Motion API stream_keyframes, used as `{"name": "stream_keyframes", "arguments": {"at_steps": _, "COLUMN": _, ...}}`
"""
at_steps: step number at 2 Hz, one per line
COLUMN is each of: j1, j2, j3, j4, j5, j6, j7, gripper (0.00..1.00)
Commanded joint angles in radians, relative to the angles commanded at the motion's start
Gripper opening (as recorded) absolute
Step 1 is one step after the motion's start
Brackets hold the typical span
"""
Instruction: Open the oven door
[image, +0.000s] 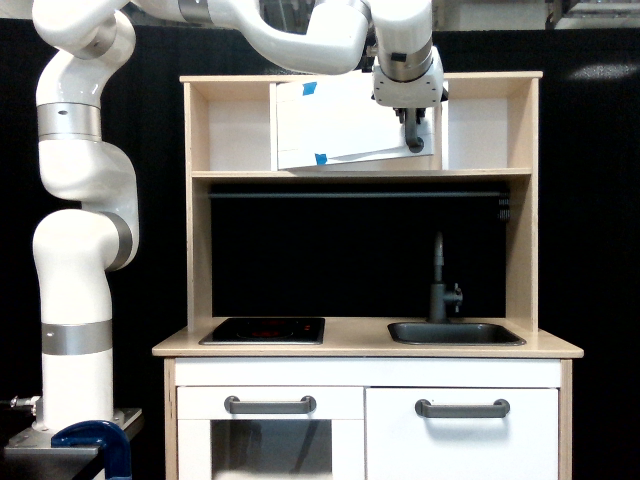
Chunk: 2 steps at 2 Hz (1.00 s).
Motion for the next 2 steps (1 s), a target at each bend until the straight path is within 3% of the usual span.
{"name": "stream_keyframes", "arguments": {"at_steps": 2, "j1": -0.011, "j2": -0.050, "j3": -0.040, "j4": -0.042, "j5": -0.015, "j6": 0.050, "j7": -0.006, "gripper": 0.00}}
